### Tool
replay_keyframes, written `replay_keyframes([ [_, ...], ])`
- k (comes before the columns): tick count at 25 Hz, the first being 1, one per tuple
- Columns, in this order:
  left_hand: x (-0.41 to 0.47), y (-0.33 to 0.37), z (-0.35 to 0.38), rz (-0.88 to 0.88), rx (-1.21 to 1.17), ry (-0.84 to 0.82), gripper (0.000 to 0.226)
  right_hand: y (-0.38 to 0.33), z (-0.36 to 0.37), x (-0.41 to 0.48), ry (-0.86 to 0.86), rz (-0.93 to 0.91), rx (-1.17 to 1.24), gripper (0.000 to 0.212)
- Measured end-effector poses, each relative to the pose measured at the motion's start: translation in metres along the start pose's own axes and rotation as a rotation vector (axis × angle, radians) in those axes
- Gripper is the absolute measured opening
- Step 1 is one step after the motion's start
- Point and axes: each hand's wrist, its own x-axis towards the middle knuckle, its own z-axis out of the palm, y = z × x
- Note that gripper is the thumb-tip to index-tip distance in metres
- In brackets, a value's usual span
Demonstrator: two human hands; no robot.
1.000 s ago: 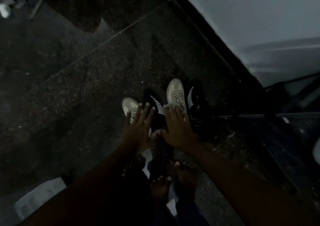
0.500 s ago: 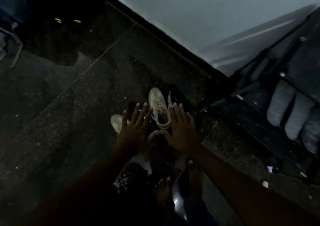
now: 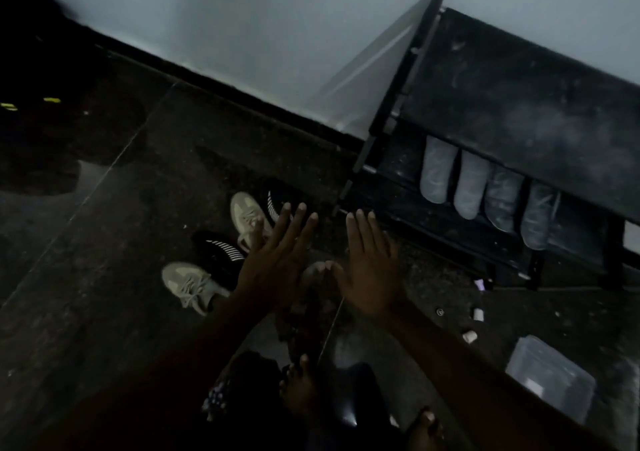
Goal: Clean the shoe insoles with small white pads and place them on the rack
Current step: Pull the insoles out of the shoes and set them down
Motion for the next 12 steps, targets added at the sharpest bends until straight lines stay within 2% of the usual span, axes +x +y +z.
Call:
replay_keyframes([
  [6, 0.043, 0.07, -0.007, 0.102, 0.004, 0.021, 0.084, 0.062, -0.031, -0.022, 0.038, 0.111, 0.039, 0.094],
  [12, 0.103, 0.131, -0.018, 0.19, 0.01, 0.096, 0.081, 0.143, -0.064, -0.011, 0.21, 0.217, 0.13, 0.076],
])
